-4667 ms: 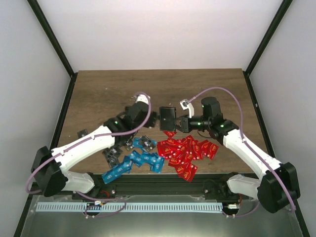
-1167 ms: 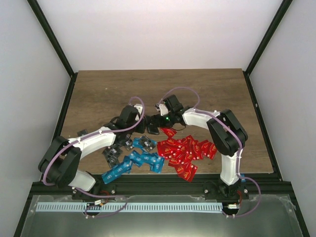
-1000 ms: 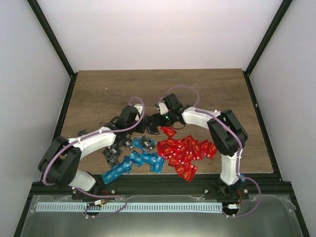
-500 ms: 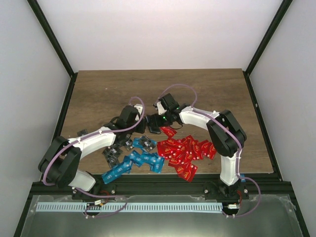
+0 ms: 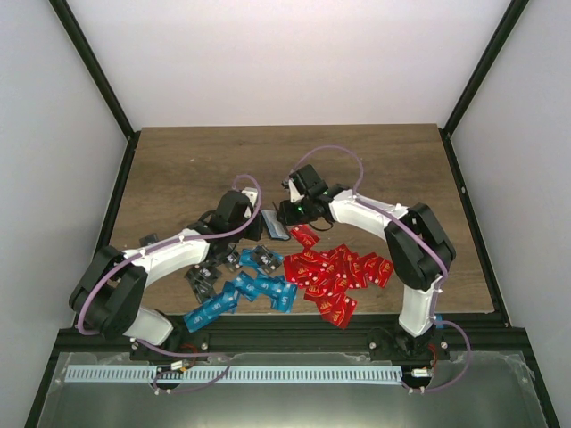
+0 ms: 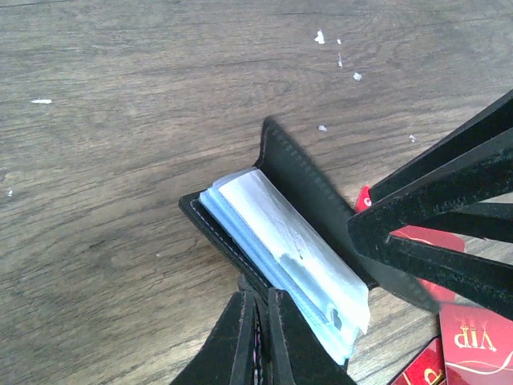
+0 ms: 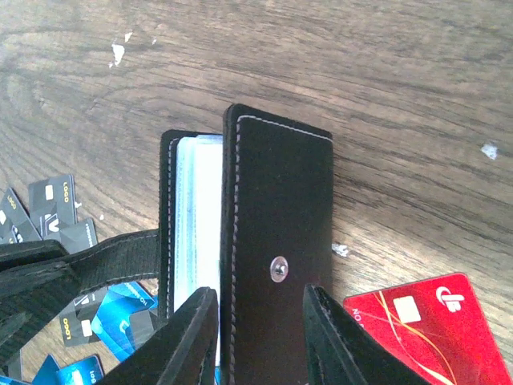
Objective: Put the credit cards into the card holder
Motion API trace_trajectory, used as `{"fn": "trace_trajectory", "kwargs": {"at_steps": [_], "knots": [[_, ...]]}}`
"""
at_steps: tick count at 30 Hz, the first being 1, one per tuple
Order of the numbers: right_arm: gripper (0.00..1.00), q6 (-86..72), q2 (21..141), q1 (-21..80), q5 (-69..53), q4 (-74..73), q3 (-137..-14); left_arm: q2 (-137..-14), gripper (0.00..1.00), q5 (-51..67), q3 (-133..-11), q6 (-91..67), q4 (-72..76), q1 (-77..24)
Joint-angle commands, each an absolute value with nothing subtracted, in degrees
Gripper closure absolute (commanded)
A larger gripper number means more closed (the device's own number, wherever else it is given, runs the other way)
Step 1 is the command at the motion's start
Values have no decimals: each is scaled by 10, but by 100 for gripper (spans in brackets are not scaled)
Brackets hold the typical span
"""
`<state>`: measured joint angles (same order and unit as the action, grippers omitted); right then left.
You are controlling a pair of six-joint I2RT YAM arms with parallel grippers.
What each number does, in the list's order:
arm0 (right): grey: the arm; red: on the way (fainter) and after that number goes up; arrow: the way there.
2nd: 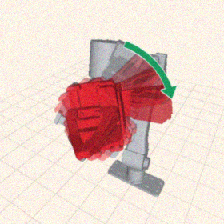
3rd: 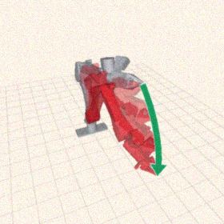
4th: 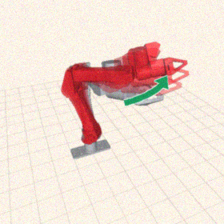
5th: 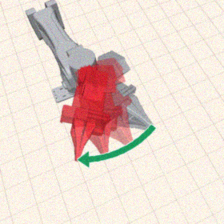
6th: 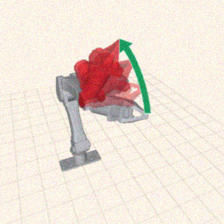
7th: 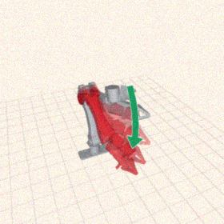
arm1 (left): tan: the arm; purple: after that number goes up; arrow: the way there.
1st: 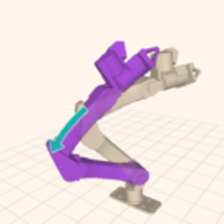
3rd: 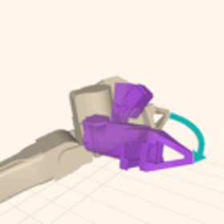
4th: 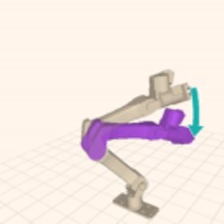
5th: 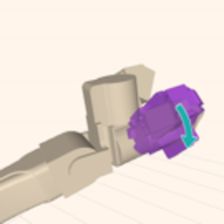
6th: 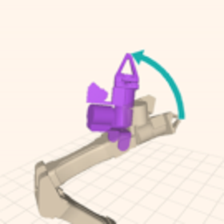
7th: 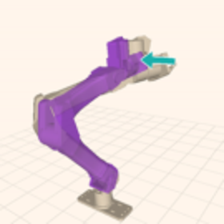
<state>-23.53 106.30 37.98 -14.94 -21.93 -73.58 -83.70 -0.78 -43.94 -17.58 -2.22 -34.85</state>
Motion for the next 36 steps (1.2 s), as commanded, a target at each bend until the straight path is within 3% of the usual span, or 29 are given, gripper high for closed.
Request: {"fn": "trace_trajectory", "kwargs": {"at_steps": [1, 6, 13, 19, 23, 30, 36], "knots": [[70, -234, 1059, 382, -116, -246, -763, -824, 96, -17, -444, -169, -19, -347], [76, -236, 1073, 381, -105, -249, -762, -824, 96, -26, -440, -170, -22, -346], [99, -240, 1067, 381, -80, -239, -725, -851, 96, -95, -451, -180, -42, -346], [99, -253, 1074, 375, -102, -197, -678, -898, 95, -225, -482, -211, -103, -341], [99, -255, 1093, 370, -116, -186, -676, -908, 86, -274, -491, -252, -141, -329], [99, -236, 1091, 362, -139, -165, -654, -806, 65, -133, -457, -236, -65, -329], [99, -232, 1097, 349, -177, -141, -640, -830, 65, -81, -478, -229, -57, -329]]}}
